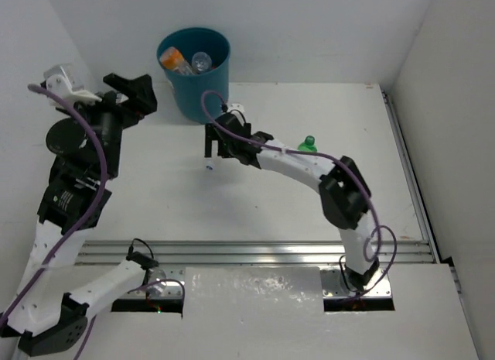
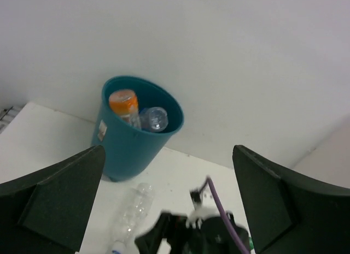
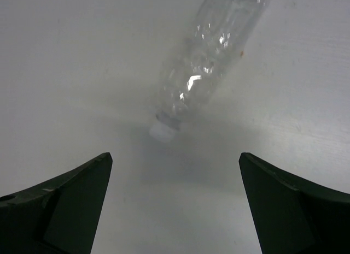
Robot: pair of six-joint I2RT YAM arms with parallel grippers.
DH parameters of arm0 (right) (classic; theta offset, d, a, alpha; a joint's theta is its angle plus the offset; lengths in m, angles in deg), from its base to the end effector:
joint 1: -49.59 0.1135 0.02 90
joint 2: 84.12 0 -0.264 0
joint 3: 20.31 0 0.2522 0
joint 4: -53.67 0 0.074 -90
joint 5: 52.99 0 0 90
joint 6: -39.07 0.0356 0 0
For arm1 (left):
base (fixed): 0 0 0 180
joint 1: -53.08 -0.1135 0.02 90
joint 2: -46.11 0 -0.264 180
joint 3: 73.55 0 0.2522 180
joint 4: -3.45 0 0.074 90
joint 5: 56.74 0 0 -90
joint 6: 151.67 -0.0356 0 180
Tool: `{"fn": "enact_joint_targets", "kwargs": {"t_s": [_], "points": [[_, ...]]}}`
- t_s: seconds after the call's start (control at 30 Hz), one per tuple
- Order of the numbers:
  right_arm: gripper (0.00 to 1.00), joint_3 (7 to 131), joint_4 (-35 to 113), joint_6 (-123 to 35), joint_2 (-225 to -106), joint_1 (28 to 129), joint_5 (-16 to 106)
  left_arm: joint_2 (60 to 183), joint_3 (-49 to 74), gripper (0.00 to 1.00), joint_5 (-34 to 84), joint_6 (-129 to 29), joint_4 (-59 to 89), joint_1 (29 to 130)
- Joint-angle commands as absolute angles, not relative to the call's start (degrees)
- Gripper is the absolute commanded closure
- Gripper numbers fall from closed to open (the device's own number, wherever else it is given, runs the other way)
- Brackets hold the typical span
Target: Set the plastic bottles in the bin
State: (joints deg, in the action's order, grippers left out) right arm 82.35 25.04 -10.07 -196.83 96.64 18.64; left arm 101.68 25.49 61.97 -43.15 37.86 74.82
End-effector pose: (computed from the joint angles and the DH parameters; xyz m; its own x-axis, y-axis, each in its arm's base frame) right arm 0.3178 0.3249 0.2457 -0.6668 0.1949 -0.7193 -0.1200 0.9245 0.3617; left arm 0.1528 -0.0425 0.5213 0.1755 -0.3699 -0.9124 -0.0633 0.9206 -0.3854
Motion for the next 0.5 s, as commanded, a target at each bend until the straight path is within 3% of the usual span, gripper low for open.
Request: {"fn": "enact_joint_targets", "kwargs": {"t_s": [0.0, 0.17, 0.33, 0.47], "points": [[0.01, 98.58, 18.68, -4.62, -205.47, 96.26, 11.36, 100.89, 17.13, 0.0, 63.67, -40.58, 44.01, 75.58], [0.01, 121.2, 8.8, -4.96, -224.02, 95.91, 8.36, 97.36, 12.91, 0.0, 60.59, -43.13, 48.24, 75.67], [0.01, 117.74, 11.25, -4.26, -227.12, 94.59, 12.46, 95.42, 9.83, 0.0, 61.21, -44.97, 47.01, 75.58], [0.12, 117.9, 7.68, -4.26, -229.75, 94.06, 12.76, 95.68, 7.63, 0.0, 59.72, -45.15, 46.57, 75.58]]}}
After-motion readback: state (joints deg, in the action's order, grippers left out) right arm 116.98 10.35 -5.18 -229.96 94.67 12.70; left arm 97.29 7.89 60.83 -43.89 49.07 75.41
